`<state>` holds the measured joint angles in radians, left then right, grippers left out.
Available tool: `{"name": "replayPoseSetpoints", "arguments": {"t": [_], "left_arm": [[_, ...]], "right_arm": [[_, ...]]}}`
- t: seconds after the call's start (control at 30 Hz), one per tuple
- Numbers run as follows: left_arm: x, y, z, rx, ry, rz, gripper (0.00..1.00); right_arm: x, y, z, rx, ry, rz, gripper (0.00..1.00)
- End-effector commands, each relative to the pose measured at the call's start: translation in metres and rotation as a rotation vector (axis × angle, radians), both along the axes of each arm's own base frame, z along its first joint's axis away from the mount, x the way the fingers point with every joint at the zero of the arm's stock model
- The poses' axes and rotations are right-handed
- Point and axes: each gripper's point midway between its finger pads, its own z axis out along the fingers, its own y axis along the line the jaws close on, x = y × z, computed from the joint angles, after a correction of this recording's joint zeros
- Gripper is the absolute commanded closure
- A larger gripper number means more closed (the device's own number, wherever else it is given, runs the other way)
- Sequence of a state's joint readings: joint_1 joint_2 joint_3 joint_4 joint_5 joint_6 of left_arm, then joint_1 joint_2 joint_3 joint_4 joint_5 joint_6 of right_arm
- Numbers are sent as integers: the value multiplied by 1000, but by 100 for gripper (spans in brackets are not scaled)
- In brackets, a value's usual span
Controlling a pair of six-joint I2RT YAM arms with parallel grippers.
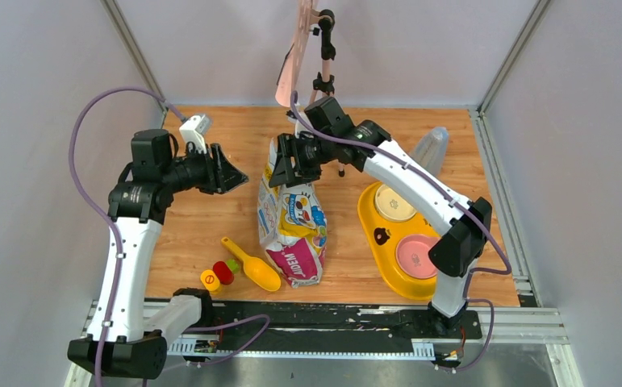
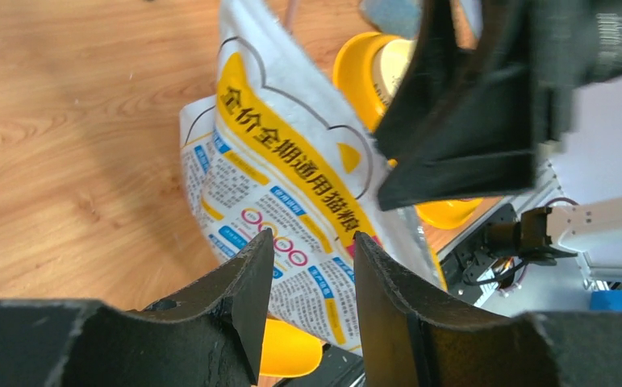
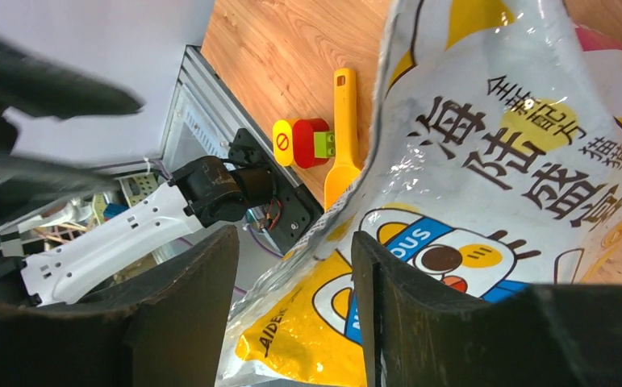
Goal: Serve the pet food
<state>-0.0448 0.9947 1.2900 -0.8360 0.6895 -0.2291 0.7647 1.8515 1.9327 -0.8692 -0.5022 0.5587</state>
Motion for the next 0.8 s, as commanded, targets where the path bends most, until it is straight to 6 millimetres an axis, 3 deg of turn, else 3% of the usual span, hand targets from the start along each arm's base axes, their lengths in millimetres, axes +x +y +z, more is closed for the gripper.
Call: {"name": "replayPoseSetpoints", "arguments": {"t": [0.0,0.27,0.57,0.77], "left_arm": [[11,8,-11,26,16,50,51],[11,8,-14,43,33,38,49],[9,9,-23,50,53,38,48],[6,9,-29,55,74,34,48]], "right_arm": [[-1,-12,38,22,-135,-15,47],[-17,-26,29,12,-133,40,55],[-24,-14,36,91,-85,110,51],[-17,-4,32,96,-65,90,49]]}}
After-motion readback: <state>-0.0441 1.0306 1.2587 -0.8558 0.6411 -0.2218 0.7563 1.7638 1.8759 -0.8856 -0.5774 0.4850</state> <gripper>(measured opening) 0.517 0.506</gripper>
